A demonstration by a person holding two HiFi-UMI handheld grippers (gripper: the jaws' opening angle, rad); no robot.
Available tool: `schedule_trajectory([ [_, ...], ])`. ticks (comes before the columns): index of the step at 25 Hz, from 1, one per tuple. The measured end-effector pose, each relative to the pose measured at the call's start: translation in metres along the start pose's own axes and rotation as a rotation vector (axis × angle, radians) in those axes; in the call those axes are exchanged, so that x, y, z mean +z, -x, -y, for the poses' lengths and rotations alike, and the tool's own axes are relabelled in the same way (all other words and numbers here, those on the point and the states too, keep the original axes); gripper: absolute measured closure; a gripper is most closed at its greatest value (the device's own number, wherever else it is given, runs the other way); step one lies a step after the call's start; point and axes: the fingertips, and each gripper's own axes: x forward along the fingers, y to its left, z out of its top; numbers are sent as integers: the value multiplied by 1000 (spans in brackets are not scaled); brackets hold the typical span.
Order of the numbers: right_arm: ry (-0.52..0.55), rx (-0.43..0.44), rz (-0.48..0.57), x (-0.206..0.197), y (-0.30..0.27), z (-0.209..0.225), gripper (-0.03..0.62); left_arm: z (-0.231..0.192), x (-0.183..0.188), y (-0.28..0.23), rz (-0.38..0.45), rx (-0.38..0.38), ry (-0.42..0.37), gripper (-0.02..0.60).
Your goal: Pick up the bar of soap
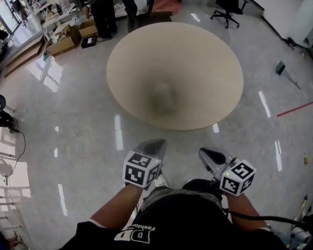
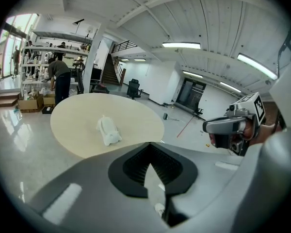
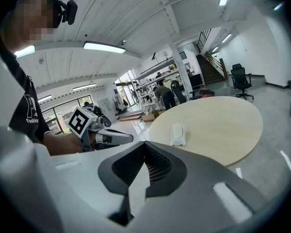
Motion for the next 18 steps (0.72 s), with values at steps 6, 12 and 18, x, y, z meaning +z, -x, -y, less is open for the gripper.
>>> schedule_trajectory([
  [6, 3, 11, -5, 17, -13, 31, 586, -10, 20, -20, 10, 29, 5, 574],
  [12, 25, 99, -11, 43, -46, 78, 586, -31, 51, -51, 39, 117, 27, 552],
  [18, 63, 212, -18, 92, -80, 127, 586, -54, 93, -92, 42, 224, 56, 541],
])
